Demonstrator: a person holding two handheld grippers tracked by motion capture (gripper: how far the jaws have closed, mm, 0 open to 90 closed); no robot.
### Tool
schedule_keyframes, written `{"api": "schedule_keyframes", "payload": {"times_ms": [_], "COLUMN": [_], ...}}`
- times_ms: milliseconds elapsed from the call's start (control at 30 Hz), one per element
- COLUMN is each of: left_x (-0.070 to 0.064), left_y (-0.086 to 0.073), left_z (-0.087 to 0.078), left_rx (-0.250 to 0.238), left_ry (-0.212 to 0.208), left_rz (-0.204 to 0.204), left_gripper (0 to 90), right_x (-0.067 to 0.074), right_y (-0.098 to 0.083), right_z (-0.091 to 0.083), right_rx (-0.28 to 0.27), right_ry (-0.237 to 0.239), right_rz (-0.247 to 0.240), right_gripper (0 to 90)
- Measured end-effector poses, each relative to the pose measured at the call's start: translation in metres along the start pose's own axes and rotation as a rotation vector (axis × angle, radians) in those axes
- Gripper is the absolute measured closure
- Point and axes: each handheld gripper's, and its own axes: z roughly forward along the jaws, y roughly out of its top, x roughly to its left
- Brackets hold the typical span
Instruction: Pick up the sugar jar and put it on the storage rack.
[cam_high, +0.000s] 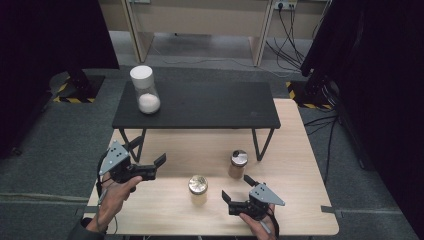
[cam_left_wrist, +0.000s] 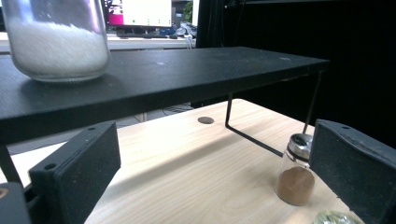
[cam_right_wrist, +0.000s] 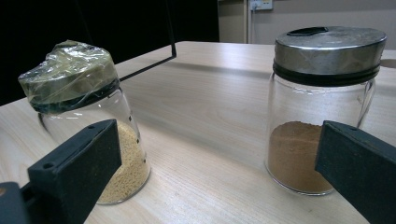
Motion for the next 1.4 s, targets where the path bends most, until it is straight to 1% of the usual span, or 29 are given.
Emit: {"api": "schedule_keyframes", "payload": {"times_ms": [133,300,400,567,767,1067,1167,1233,1400], "left_x": [-0.003,-0.005,-0.007,-0.010,-0.009,-0.010,-0.010,-0.010,-0.009], "left_y": [-0.008,-0.018,-0.022,-0.031,-0.041,-0.053,-0.059,-0.064,-0.073], "left_z": [-0.002,-0.005,-0.007,-0.010,-0.011,-0.021,-0.023,-0.024,-0.025], "left_rx": [-0.006,-0.017,-0.020,-0.014,-0.014,-0.032,-0.033,-0.025,-0.018], "left_ry": [-0.006,-0.013,-0.013,-0.020,-0.026,-0.040,-0.057,-0.058,-0.062], "left_rz": [0.008,0.005,0.016,0.020,0.015,0.017,0.013,0.019,0.009], "left_gripper": [1.6,1.6,1.6,1.6,1.6,1.6,1.6,1.6,1.6], "right_x": [0.000,0.000,0.000,0.001,0.001,0.001,0.001,0.001,0.001], "right_y": [0.000,0.000,0.000,0.000,0.000,0.000,-0.001,0.000,-0.001], "right_z": [0.001,0.001,0.000,0.000,0.001,0.001,0.001,0.001,0.001], "right_rx": [0.001,0.001,0.001,0.000,0.000,0.000,0.002,0.002,0.003], "right_ry": [0.001,0.001,0.001,0.002,0.002,0.003,0.003,0.004,0.005], "right_rz": [0.000,-0.001,-0.004,-0.004,-0.004,-0.005,-0.004,-0.006,-0.005], "right_gripper": [0.7,0.6,0.6,0.6,0.7,0.6,0.6,0.6,0.6]}}
